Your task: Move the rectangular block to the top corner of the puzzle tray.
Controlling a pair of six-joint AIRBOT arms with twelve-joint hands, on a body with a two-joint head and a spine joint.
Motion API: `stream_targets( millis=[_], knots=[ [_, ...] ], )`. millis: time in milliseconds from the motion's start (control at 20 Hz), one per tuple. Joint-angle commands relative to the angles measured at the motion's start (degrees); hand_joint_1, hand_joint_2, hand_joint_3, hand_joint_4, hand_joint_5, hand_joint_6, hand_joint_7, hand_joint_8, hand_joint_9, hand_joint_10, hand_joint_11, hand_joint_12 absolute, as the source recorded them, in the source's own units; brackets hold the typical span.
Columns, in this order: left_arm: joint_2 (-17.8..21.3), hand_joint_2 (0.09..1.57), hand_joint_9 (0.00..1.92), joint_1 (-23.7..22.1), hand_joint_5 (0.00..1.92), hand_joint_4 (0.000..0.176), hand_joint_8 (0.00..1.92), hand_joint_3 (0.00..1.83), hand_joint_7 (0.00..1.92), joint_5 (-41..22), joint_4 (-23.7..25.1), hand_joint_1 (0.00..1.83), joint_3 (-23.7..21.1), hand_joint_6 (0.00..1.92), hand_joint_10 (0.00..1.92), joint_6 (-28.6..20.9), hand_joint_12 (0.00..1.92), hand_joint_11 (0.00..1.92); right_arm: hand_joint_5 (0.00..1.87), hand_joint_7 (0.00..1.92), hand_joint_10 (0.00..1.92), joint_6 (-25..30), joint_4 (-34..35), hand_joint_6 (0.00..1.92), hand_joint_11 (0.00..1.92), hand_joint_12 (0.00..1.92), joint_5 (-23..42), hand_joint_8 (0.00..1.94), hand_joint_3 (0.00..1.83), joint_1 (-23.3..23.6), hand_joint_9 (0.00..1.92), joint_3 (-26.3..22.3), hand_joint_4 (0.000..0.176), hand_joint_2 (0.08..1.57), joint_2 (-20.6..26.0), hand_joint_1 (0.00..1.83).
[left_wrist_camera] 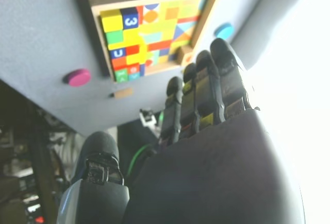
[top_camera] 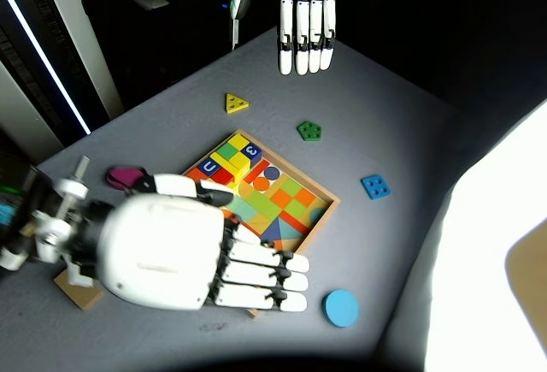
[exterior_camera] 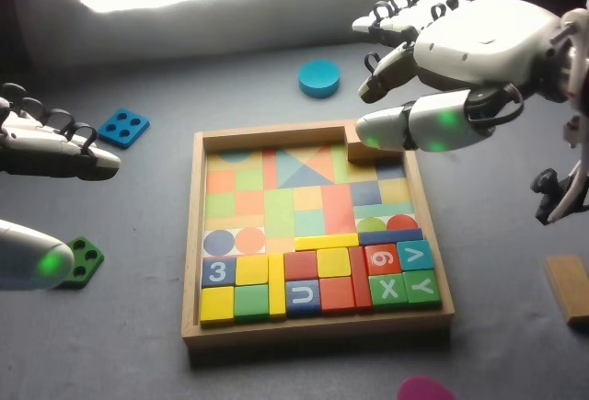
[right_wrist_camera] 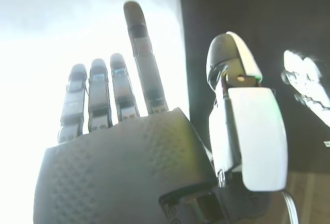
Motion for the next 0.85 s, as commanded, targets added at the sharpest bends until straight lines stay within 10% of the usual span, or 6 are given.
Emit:
stream_targets(
  millis=[0, 150, 250, 350, 400, 800],
  knots=[
    [-0.05, 1.26, 0.13, -0.56, 0.13, 0.023, 0.0, 0.0, 0.14, 4.7, 0.57, 0.03, 0.03, 0.0, 0.0, -0.07, 0.45, 0.0, 0.68, 0.05, 0.0, 0.23, -0.18, 0.06, 0.0, 0.0, 6.48, 0.02, 0.0, 1.09, 0.0, -0.51, 0.0, 1.23, 0.83, 0.0],
    [-0.05, 1.25, 0.19, -0.56, 0.16, 0.032, 0.01, 0.0, 0.18, 4.7, 0.57, 0.03, 0.27, 0.01, 0.01, -0.06, 0.61, 0.0, 0.64, 0.35, 0.06, 0.2, -0.19, 0.04, 0.0, 0.2, 6.5, 0.05, 0.0, 2.13, 0.17, -4.44, 0.0, 1.23, 4.07, 0.0],
    [-0.05, 1.24, 0.42, -0.55, 0.32, 0.02, 0.01, 0.0, 0.42, 4.7, 0.57, 0.06, 0.76, 0.01, 0.03, -0.06, 1.0, 0.0, 0.71, 0.7, 0.5, 0.12, -0.19, 0.1, 0.0, 1.37, 6.51, 0.08, 0.0, 2.3, 0.42, -6.66, 0.0, 1.23, 5.52, 0.06],
    [-0.09, 1.26, 0.82, -0.55, 0.73, 0.0, 0.05, 0.0, 0.85, 4.7, 0.57, 0.13, 1.01, 0.04, 0.17, -0.06, 1.25, 0.25, 0.75, 0.83, 1.29, 0.04, 0.66, 0.71, 0.26, 1.83, 5.06, 0.84, 0.0, 2.49, 0.63, -8.91, 0.0, 1.25, 7.66, 0.1],
    [-0.11, 1.32, 1.01, -0.69, 0.92, 0.0, 1.2, 0.0, 1.12, 4.7, 0.57, 0.01, 0.76, 1.1, 1.52, -0.06, 1.8, 0.69, 0.92, 1.11, 1.79, -1.74, 1.56, 1.6, 0.87, 1.92, 5.2, 1.48, 0.0, 4.29, 1.04, -13.9, 0.0, 1.27, 11.69, 0.01],
    [-0.18, 1.33, 0.97, -1.03, 0.81, 0.0, 1.56, 0.0, 1.0, 4.7, 0.57, 0.01, 0.65, 1.46, 1.77, -0.04, 1.92, 0.74, 0.99, 1.12, 1.92, -1.92, 1.55, 1.73, 0.97, 1.92, 6.87, 1.64, 0.0, 3.27, 1.09, -15.05, 0.0, 1.27, 11.72, 0.0]
  ],
)
